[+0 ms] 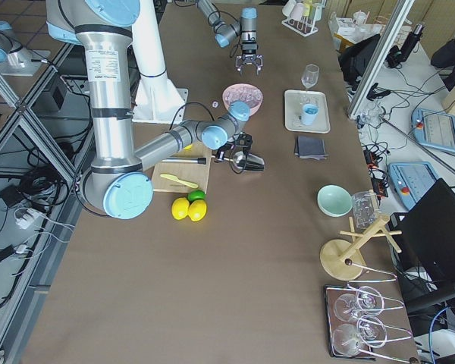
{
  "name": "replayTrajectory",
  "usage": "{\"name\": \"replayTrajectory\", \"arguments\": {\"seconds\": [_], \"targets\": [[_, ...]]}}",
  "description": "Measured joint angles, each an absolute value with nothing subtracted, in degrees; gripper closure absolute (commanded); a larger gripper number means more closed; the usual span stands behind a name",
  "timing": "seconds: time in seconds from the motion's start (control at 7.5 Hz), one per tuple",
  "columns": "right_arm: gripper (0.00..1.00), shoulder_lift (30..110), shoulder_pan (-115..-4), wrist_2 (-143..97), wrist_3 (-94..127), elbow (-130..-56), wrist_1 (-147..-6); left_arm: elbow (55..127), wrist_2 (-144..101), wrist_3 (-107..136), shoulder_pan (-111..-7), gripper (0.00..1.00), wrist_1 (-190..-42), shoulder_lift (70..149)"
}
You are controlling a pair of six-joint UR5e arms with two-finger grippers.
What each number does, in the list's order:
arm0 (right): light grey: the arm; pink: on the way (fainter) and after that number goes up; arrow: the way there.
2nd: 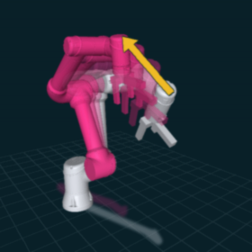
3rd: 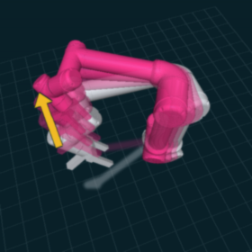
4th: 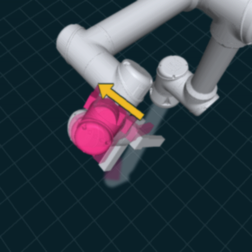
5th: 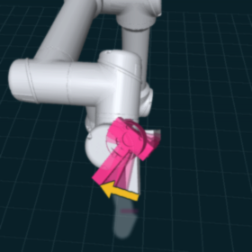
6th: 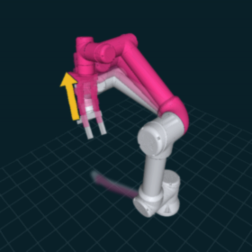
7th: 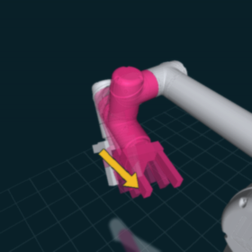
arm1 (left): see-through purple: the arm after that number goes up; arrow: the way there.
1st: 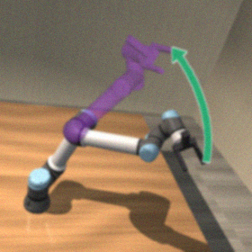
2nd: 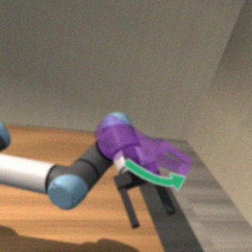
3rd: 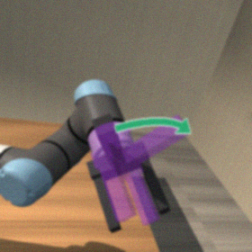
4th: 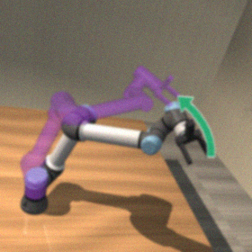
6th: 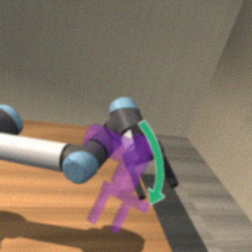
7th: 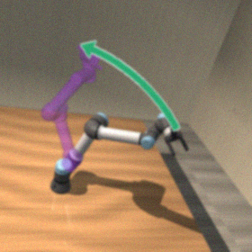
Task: Put ice in cup with scoop
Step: 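Lower the scoop onto the table with the right gripper while the left arm retracts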
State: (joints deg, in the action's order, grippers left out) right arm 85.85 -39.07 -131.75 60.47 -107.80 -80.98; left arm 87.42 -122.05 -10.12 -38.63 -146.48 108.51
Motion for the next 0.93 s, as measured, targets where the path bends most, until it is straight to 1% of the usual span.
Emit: {"name": "replayTrajectory", "arguments": {"seconds": [0.13, 0.4, 0.53, 0.67, 0.8, 0.93], "targets": [[1.00, 85.8, -39.0, -131.7, 60.5, -107.7, -81.0, 88.7, -122.1, -10.1, -39.6, 0.02, -145.5, 107.1], [1.00, 85.7, -38.9, -131.7, 60.4, -107.6, -80.9, 92.9, -122.7, -10.2, -42.3, 0.02, -139.0, 104.5], [0.96, 85.7, -38.8, -131.7, 60.4, -107.6, -80.9, 95.4, -123.0, -10.2, -43.8, 0.02, -134.6, 103.2], [0.26, 85.7, -38.7, -131.8, 60.2, -107.6, -80.9, 98.3, -123.1, -10.2, -45.6, 0.02, -129.3, 101.6], [0.01, 85.5, -38.7, -131.8, 59.9, -107.4, -80.9, 101.3, -123.1, -10.2, -47.5, 0.02, -124.0, 99.6], [0.00, 85.1, -38.7, -131.9, 59.7, -107.3, -81.0, 103.8, -123.7, -10.2, -49.9, 0.02, -119.4, 97.6]]}}
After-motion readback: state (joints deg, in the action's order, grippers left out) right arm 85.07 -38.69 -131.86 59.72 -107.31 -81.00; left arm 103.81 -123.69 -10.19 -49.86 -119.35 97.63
